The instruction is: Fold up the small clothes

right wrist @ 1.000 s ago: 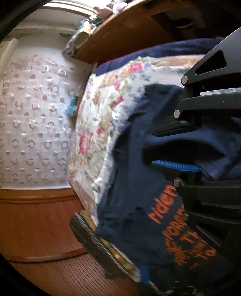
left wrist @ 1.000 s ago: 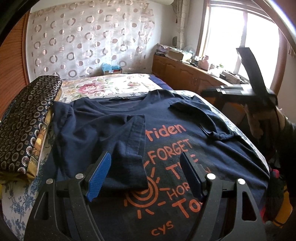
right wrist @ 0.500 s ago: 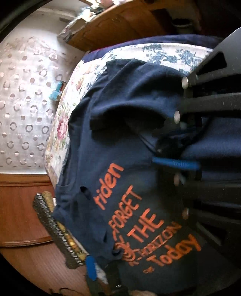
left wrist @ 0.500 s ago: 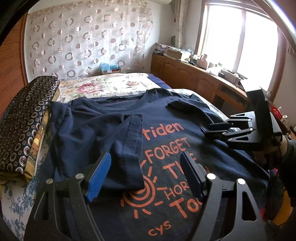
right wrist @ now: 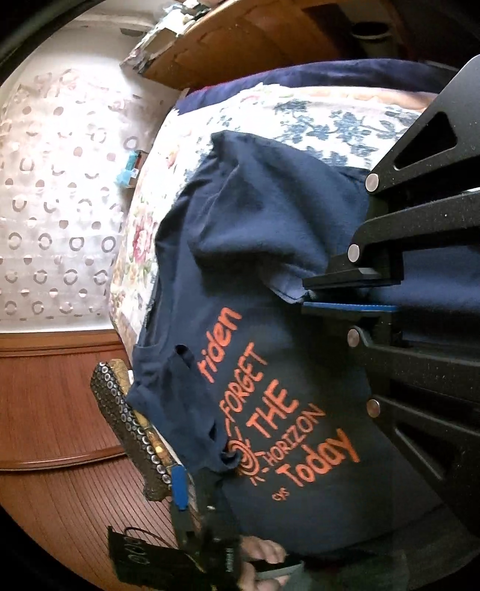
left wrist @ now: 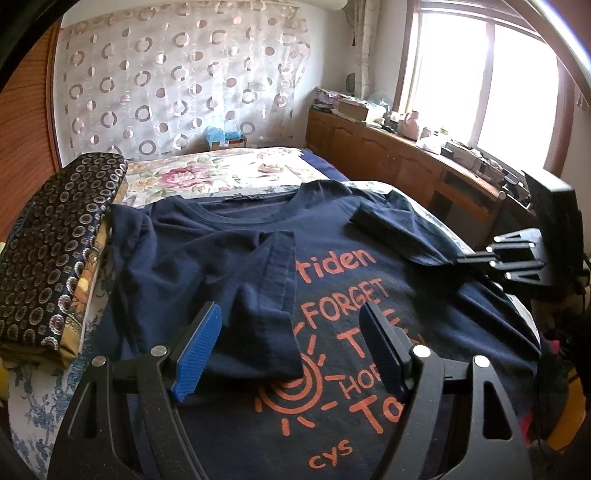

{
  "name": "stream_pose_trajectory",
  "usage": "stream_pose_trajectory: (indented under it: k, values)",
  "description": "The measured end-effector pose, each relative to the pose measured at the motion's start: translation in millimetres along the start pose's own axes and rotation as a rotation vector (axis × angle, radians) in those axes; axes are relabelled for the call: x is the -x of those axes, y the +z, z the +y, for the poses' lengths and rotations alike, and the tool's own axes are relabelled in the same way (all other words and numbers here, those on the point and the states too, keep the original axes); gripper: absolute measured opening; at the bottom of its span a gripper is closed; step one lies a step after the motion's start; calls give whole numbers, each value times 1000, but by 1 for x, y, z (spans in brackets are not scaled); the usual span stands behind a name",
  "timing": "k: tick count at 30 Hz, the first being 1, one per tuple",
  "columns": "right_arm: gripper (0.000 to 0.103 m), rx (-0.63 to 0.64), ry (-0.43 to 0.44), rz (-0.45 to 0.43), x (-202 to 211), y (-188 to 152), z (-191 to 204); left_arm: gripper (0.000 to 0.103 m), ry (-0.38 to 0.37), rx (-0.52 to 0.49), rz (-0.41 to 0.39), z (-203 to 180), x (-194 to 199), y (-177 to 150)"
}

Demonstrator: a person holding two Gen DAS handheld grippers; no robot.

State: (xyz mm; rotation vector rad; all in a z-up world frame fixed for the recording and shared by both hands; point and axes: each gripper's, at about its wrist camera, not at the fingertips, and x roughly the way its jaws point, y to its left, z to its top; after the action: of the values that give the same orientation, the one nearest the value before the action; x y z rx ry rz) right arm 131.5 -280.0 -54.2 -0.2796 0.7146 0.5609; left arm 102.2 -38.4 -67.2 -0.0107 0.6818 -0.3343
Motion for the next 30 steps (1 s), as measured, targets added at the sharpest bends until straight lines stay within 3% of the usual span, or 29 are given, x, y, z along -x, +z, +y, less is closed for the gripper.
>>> stream_pose_trajectory:
  k: [4, 7, 12, 16, 22, 27, 28, 30]
  values:
    - [7, -8, -12, 21, 4, -6, -8, 78, 9, 9, -7, 5, 2, 1]
    - [22, -36, 4, 21, 5, -1, -13, 78, 16, 7, -7, 7, 3, 2]
    - [28, -25, 30, -37, -1, 27, -8, 78, 24, -3, -13, 14, 5, 10]
    - [28, -30, 24, -32, -32, 56, -11, 78, 40, -19, -12, 24, 4, 20]
    - [28, -21, -81, 51, -95, 87, -31, 78, 87, -32, -4, 48, -2, 39]
    - [25, -28, -91, 98, -121, 90, -42, 78, 98, -24, 10, 68, -7, 51]
    - [10, -24, -81, 97, -121, 91, -42, 78, 99, -20, 14, 72, -9, 53]
    - [6, -6, -60, 85, -120, 90, -40, 78, 111, -15, 27, 81, -14, 56]
